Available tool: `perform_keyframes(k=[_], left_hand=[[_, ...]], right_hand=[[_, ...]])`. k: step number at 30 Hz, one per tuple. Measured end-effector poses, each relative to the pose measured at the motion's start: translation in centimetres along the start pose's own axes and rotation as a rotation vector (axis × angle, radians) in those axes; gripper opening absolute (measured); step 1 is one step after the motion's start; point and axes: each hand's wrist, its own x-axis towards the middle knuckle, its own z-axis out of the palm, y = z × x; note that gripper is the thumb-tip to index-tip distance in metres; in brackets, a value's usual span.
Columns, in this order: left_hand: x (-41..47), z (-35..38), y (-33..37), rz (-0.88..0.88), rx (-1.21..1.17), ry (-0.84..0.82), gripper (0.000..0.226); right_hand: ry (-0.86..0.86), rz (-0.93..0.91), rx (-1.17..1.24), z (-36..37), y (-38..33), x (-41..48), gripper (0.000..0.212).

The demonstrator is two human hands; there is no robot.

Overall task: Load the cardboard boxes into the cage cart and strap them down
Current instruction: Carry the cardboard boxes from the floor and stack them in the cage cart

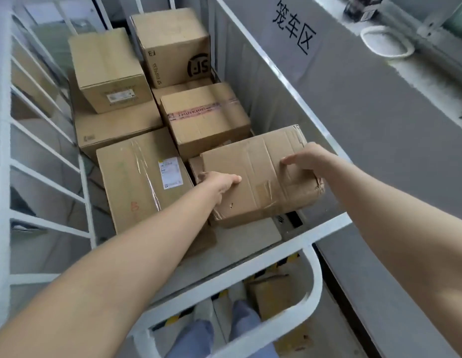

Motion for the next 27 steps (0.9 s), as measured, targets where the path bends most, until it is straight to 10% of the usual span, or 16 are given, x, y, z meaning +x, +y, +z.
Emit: perform_keyframes(k=[27], left_hand=[[23.7, 12.8, -18.5, -0.494, 0.012, -0.022, 0.096]], right_hand=[[-0.523, 0.216, -0.541, 18.6, 13.4, 25.4, 0.052]])
